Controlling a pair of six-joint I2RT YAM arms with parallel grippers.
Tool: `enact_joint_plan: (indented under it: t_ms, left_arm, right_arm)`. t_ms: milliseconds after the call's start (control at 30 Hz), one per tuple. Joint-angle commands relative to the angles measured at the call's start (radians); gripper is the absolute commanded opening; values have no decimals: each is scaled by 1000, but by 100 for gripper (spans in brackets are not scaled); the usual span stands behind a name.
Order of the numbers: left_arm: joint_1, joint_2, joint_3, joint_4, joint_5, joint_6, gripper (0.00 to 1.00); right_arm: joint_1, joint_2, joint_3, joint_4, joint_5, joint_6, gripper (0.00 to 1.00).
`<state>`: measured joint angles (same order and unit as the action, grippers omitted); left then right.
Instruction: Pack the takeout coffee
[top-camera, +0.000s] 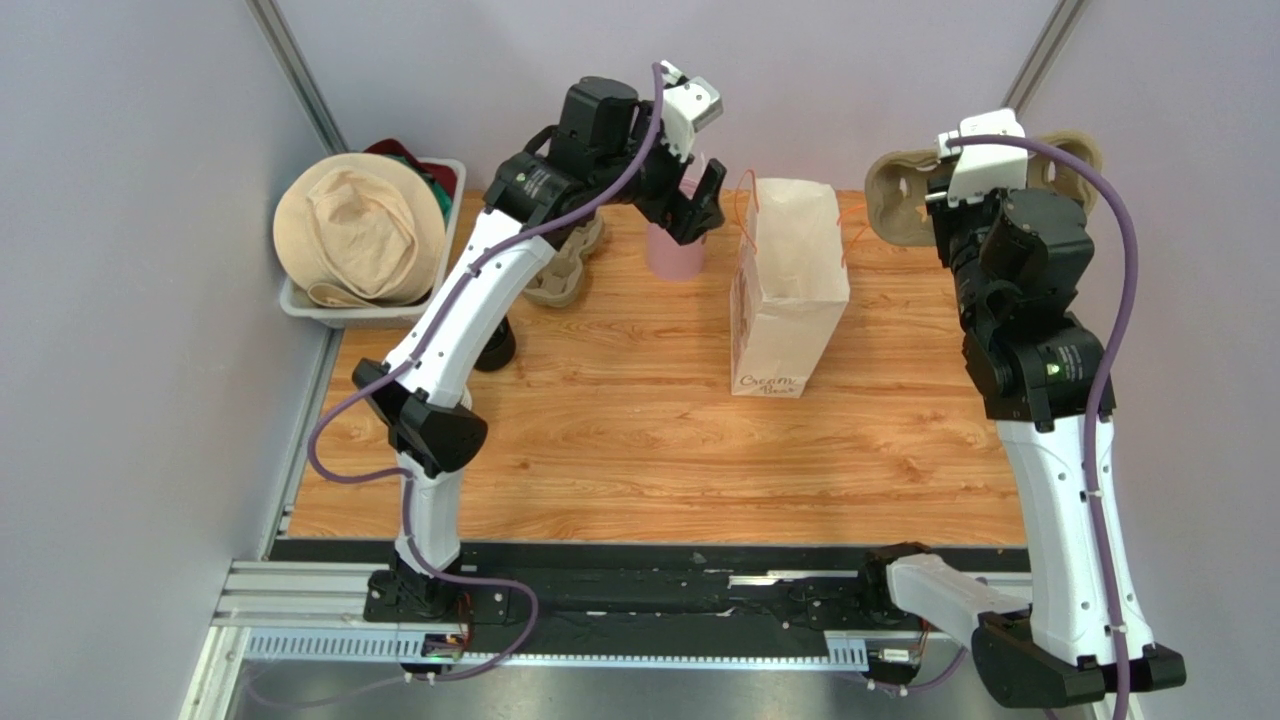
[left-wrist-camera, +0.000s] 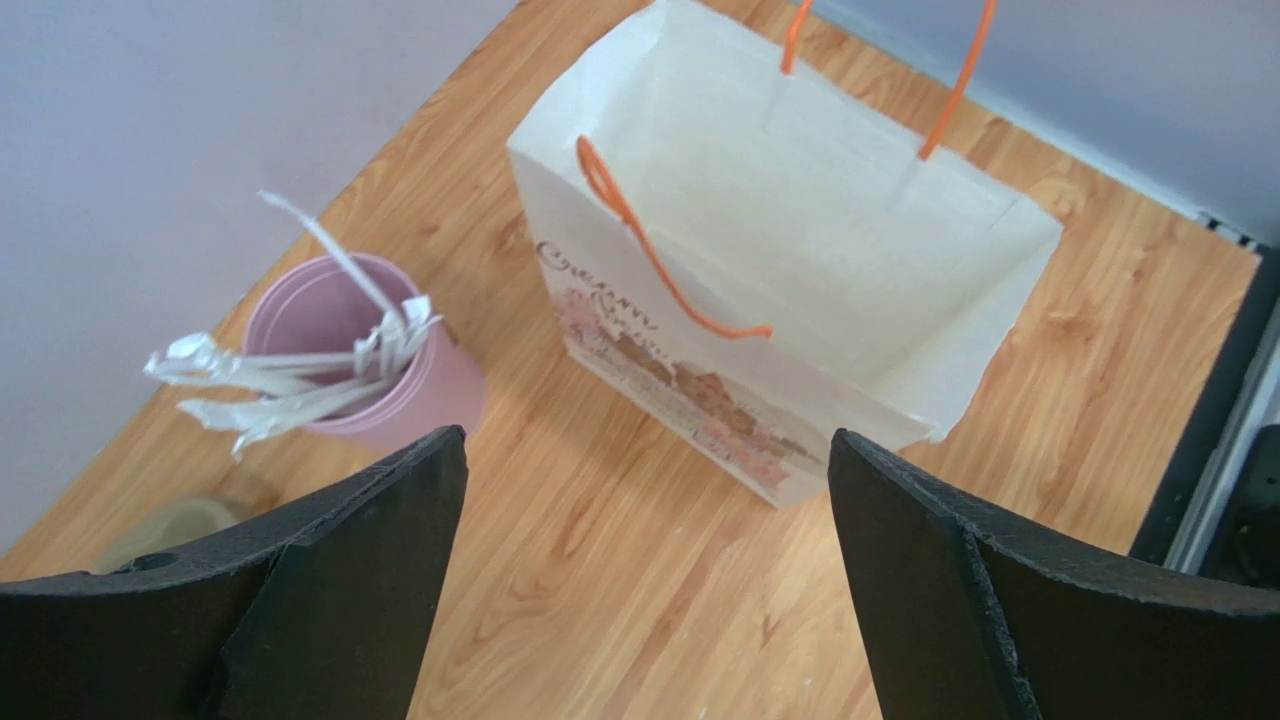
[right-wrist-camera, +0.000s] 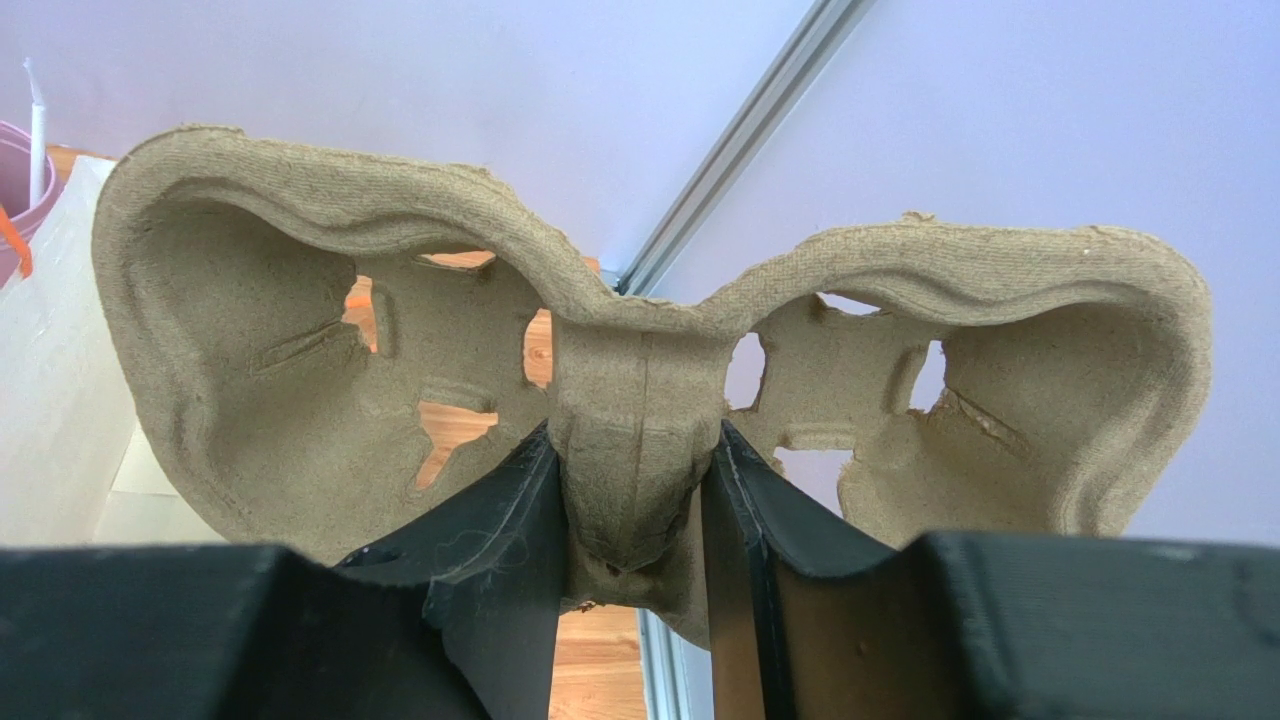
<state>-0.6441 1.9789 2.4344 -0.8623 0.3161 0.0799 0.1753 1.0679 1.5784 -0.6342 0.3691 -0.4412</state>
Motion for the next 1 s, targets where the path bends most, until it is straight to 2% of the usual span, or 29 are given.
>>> enact_joint_plan:
  t_ms: [0, 300, 433, 533, 567, 667, 733, 767, 833, 867, 967]
  left_arm:
    - [-9, 44, 40, 130, 106, -97, 99]
    - [-19, 116, 34, 241, 67, -123, 98]
    - [-19, 141, 31, 269, 67, -143, 90]
    - [-20, 156, 34, 287, 51, -147, 70]
    - [-19, 159, 37, 292, 44, -147, 60]
    - [-20, 173, 49, 295, 44, -150, 45]
    - [-22, 178, 48, 293, 41, -150, 40]
    - [-23, 178, 48, 292, 37, -146, 33]
    - [-28, 181, 43, 283, 32, -143, 24]
    - [-29, 182, 40, 279, 26, -138, 15]
    - [-32, 169, 25, 264, 35, -138, 6]
  right_arm:
    - [-11, -55, -17, 48, 7, 19, 34]
    - [-17, -77, -24, 42, -15, 41, 35]
    - [-23, -83, -29, 41, -38, 58, 35]
    - [-26, -88, -35, 39, -53, 65, 35]
    - [-26, -88, -38, 41, -55, 67, 34]
    - [-26, -92, -47, 42, -67, 68, 34]
    - [-26, -94, -49, 44, -76, 67, 34]
    - [-26, -92, -47, 44, -81, 68, 34]
    - [-26, -89, -44, 41, -94, 70, 35]
    - [-26, -86, -41, 39, -102, 73, 34]
    - [-26, -75, -32, 28, -125, 81, 35]
